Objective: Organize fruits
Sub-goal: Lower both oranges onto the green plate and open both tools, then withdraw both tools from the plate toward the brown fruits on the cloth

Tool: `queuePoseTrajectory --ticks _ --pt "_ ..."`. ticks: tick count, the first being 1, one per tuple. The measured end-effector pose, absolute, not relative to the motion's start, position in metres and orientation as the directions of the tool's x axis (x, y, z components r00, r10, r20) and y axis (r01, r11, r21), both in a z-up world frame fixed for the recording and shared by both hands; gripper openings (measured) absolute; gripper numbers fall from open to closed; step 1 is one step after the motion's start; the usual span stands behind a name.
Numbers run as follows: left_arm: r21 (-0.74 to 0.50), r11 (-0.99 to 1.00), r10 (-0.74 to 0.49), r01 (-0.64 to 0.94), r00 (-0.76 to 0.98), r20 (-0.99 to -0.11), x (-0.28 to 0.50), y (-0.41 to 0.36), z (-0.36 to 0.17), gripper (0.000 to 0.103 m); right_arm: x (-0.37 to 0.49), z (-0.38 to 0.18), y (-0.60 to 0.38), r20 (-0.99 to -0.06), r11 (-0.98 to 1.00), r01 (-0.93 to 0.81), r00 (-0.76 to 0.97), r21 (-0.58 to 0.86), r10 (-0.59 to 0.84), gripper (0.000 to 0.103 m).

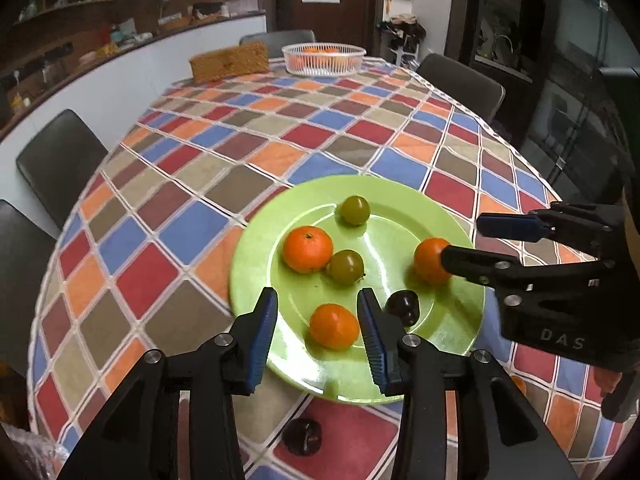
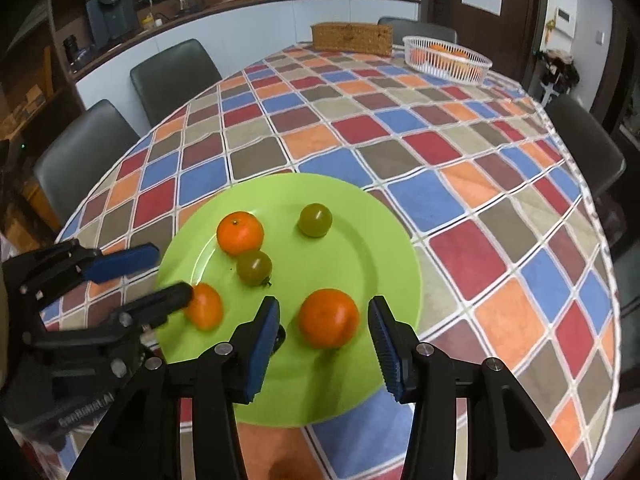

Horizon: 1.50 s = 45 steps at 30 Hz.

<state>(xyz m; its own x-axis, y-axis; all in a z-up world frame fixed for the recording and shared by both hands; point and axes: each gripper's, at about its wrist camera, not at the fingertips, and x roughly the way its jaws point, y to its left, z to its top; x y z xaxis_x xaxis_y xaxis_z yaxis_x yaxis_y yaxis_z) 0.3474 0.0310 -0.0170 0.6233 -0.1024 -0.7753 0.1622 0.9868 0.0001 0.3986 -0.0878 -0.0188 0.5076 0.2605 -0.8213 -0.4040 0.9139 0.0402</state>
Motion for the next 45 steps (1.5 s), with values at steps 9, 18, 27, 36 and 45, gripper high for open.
queuePoseTrajectory --ticks 9,18,27,36,45 --pt "0.065 0.987 -0.055 0.144 0.698 -0.714 0.300 0.035 0.017 0.060 0.352 0.016 -0.093 -0.755 0.904 -0.425 0.606 -0.040 0.251 0.055" --pt "0.115 0.982 -0.032 0.147 0.740 -0.671 0.248 0.030 0.028 0.069 0.297 0.031 -0.097 -0.698 0.892 -0.450 0.651 -0.040 0.297 0.062" --pt "0.142 0.976 -0.048 0.168 0.792 -0.609 0.200 0.022 0.039 0.077 0.247 0.033 -0.107 -0.642 0.885 -0.460 0.698 -0.066 0.315 0.062" --pt "0.140 0.971 -0.073 0.195 0.797 -0.600 0.161 0.013 0.025 0.079 0.209 0.028 -0.113 -0.605 0.874 -0.482 0.717 -0.069 0.348 0.062" --pt "0.100 0.967 -0.124 0.235 0.773 -0.622 0.142 0.007 -0.004 0.079 0.187 0.003 -0.113 -0.639 0.852 -0.518 0.680 -0.070 0.361 0.062"
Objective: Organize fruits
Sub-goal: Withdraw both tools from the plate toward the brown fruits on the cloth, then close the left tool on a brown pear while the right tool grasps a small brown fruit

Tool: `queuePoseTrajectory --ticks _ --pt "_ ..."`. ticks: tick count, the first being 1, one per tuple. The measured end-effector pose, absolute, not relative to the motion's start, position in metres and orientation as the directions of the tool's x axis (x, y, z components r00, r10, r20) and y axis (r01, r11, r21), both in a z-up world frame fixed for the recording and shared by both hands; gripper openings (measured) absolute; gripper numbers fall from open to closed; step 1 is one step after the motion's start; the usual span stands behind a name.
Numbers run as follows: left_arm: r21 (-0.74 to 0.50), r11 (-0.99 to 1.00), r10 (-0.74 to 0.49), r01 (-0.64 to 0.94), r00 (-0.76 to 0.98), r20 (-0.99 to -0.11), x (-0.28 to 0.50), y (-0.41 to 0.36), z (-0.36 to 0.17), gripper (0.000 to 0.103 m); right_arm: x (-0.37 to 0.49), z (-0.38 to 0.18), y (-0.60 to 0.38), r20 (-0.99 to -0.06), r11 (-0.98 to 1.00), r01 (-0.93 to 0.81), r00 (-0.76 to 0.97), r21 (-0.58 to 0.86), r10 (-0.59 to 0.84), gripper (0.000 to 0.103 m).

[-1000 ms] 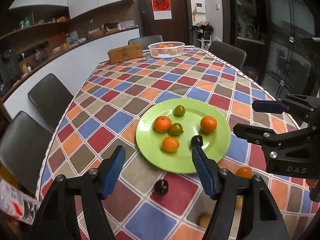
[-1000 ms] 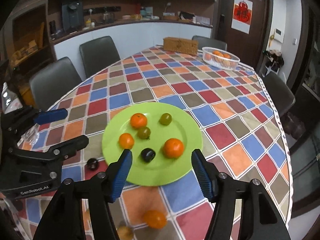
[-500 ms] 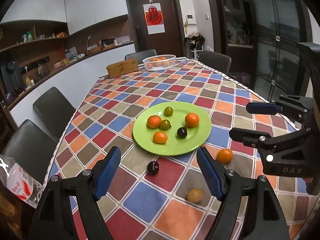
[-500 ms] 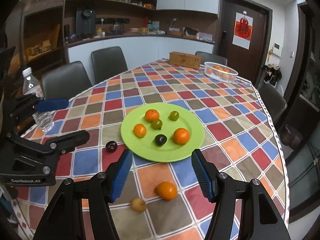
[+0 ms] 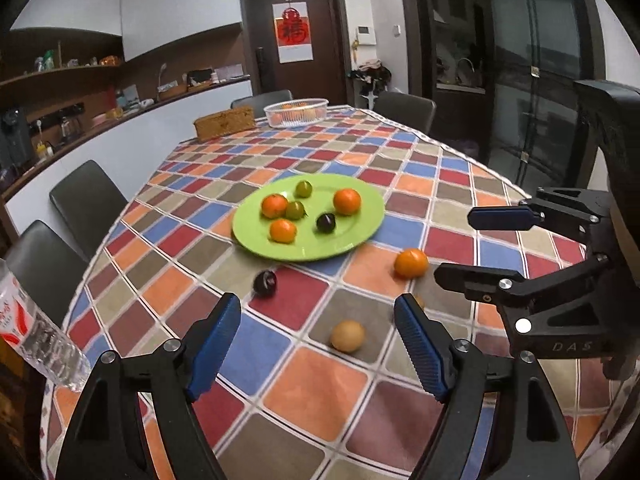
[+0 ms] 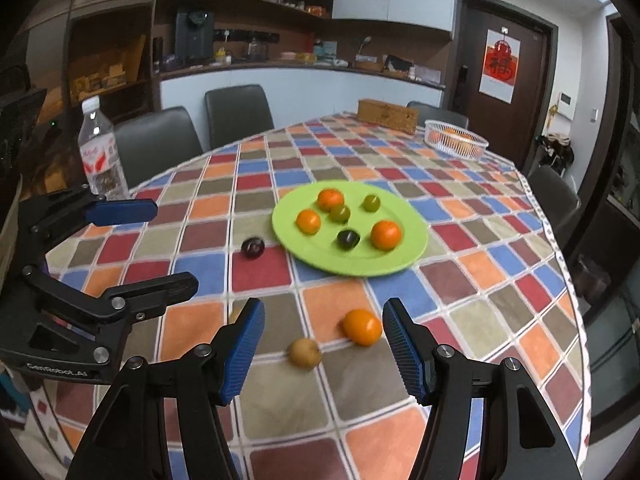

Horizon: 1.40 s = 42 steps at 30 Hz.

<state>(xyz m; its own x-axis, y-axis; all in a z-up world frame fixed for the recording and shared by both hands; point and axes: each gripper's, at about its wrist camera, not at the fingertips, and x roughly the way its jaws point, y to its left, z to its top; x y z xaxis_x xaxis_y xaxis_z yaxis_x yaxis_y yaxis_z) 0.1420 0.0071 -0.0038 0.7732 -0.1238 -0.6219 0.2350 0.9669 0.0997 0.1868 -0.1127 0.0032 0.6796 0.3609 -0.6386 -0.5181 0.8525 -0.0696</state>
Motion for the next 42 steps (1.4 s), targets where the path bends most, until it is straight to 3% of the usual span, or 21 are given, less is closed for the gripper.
queuePoseTrajectory --ticks 18,29,34,42 --pt "0.070 0.937 -0.192 0.341 0.674 -0.714 0.171 0.002 -0.056 0.073 0.208 -0.047 -0.108 -0.746 0.841 -0.541 0.559 0.004 0.363 0.060" --pt "-0.015 0.934 -0.247 0.357 0.614 -0.750 0.192 -0.001 -0.074 0.051 0.223 -0.064 -0.107 -0.774 0.837 -0.545 0.509 0.049 0.377 0.049" --pt "-0.052 0.932 -0.270 0.359 0.590 -0.761 0.199 -0.002 -0.078 0.032 0.228 -0.070 -0.105 -0.784 0.833 -0.549 0.486 0.071 0.387 0.042" --pt "-0.069 0.935 -0.274 0.347 0.585 -0.763 0.201 -0.001 -0.079 0.029 0.229 -0.075 -0.102 -0.791 0.828 -0.555 0.472 0.077 0.390 0.032"
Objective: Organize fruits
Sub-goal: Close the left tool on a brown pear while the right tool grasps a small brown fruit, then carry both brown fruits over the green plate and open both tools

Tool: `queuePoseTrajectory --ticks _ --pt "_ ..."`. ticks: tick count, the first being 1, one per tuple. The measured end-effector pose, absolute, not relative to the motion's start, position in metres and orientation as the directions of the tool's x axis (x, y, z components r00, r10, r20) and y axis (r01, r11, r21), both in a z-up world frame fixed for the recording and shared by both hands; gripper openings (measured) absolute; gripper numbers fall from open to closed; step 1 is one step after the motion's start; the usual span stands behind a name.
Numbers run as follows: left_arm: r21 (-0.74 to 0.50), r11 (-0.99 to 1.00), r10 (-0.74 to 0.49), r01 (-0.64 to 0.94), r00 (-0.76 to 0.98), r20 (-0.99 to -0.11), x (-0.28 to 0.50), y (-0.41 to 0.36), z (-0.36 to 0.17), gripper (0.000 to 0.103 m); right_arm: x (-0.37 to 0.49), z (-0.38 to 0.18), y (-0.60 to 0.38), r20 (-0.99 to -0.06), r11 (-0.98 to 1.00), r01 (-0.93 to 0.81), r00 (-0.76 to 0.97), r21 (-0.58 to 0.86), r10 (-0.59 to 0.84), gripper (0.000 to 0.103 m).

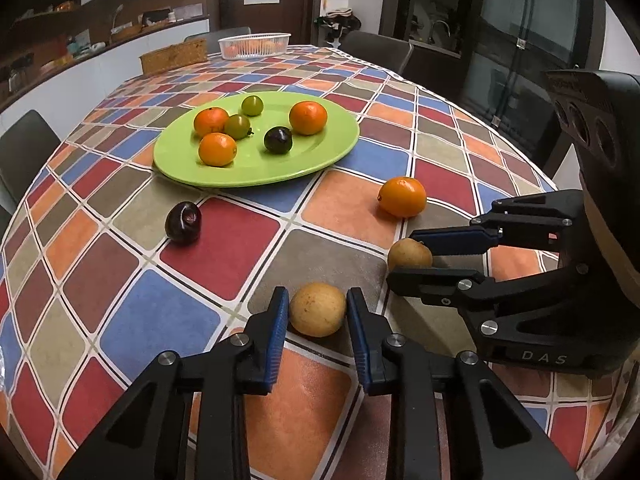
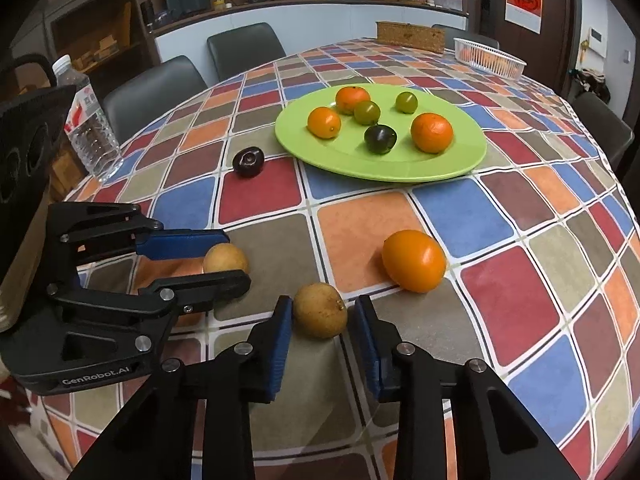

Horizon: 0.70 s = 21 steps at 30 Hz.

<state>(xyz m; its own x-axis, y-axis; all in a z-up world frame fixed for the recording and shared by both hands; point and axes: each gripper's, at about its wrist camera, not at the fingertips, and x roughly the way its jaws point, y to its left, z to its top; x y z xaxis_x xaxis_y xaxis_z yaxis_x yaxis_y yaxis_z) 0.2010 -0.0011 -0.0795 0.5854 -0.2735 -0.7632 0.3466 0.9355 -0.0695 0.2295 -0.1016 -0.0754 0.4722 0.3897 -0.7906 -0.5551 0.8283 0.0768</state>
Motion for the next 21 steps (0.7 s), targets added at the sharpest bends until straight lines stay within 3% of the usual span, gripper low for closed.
queuePoseTrajectory --ticks 2,21 --pt "-0.076 0.935 -0.278 0.346 0.583 -0.763 0.200 -0.001 -0.079 0.029 0.229 -0.075 -0.101 -0.790 0.826 -0.558 0.469 0.081 0.395 0.028" --pt "-0.052 0.940 -0.274 0.337 0.654 -0.705 0.184 -0.005 -0.043 0.029 0.214 -0.042 -0.107 -0.736 0.831 -0.551 0.530 0.079 0.421 0.028"
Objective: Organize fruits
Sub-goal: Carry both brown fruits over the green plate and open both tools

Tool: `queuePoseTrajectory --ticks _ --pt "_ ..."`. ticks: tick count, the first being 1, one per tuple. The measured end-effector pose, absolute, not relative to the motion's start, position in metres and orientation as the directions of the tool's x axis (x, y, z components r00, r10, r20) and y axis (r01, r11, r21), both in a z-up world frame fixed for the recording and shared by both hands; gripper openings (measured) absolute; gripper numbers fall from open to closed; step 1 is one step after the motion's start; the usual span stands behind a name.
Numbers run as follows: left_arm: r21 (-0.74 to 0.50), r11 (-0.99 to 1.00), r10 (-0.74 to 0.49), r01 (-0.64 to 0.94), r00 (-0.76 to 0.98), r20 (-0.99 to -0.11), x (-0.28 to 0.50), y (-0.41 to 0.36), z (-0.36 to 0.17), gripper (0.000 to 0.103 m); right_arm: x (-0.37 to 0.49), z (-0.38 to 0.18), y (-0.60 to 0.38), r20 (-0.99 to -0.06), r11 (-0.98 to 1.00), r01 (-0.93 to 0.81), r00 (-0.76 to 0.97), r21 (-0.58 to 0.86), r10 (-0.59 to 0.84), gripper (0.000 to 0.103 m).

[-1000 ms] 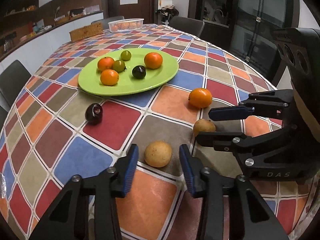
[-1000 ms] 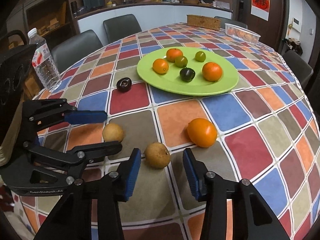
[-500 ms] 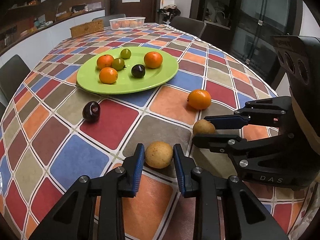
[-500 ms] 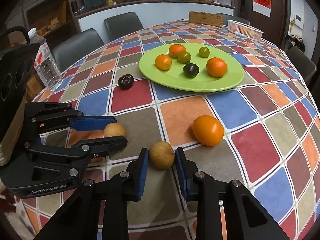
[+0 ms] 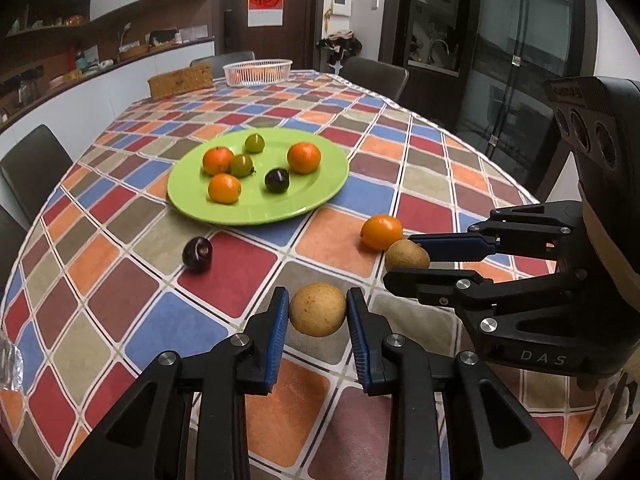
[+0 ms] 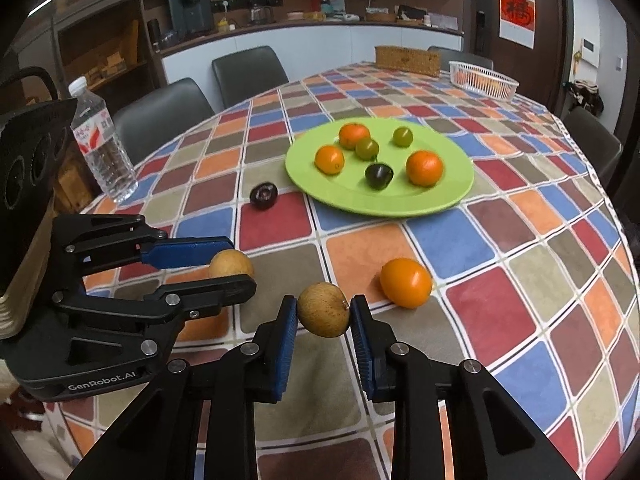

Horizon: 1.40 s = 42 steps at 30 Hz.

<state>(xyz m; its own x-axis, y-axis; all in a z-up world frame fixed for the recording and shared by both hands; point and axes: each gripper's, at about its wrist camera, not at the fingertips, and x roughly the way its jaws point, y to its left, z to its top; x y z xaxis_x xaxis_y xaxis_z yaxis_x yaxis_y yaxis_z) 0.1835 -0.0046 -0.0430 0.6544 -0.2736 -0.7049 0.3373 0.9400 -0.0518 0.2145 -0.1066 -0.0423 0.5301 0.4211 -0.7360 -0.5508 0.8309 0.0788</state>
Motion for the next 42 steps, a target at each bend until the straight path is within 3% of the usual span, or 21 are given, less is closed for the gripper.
queuePoseTrajectory --ticks 25,42 --pt "-0.019 0.955 -0.251 0.295 0.777 -0.577 0.203 0.000 0.024 0.029 0.236 0.027 -0.116 -0.591 0.860 -0.502 0.669 0.087 0.450 0.028" --pt "-0.074 0.953 -0.279 0.293 0.761 -0.585 0.268 0.012 0.049 0.029 0.296 0.052 -0.102 -0.586 0.864 -0.496 0.676 0.087 0.447 0.028"
